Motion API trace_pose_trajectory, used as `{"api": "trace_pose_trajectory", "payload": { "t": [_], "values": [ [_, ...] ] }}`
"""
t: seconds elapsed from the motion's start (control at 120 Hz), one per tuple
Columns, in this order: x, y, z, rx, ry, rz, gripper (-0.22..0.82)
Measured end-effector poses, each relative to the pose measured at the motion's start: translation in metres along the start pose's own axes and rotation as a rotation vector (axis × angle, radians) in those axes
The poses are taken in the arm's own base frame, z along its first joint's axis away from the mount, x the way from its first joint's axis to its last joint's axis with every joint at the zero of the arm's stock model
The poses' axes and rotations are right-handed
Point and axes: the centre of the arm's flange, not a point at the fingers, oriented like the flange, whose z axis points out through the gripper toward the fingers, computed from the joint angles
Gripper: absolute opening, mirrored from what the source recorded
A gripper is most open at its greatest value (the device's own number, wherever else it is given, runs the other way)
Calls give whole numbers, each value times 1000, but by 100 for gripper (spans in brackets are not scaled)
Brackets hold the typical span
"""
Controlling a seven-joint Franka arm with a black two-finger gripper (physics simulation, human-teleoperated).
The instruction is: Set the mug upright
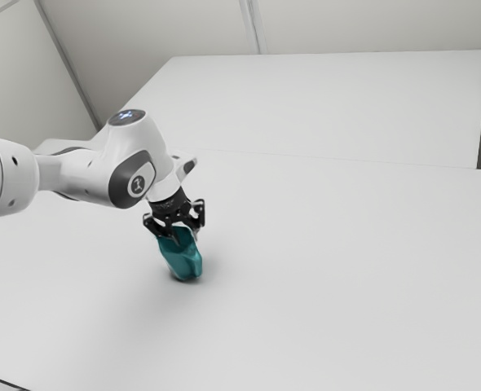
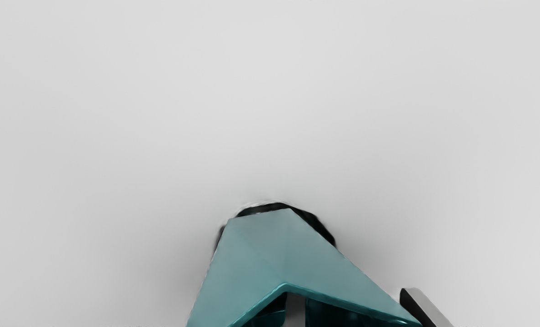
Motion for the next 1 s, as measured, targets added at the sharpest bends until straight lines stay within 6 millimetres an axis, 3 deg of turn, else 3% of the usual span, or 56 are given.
{"api": "trace_pose_trajectory", "payload": {
  "t": [0.142, 0.333, 0.467, 0.758, 1.0],
  "values": [
    [-2, 3, -9, -9, 10, -20, 37],
    [-5, -2, -41, -29, 39, -52, 51],
    [-5, -4, -63, -36, 48, -68, 55],
    [15, 21, -149, -29, 92, -1, 59],
    [32, 26, -203, 30, 114, 120, 60]
  ]
}}
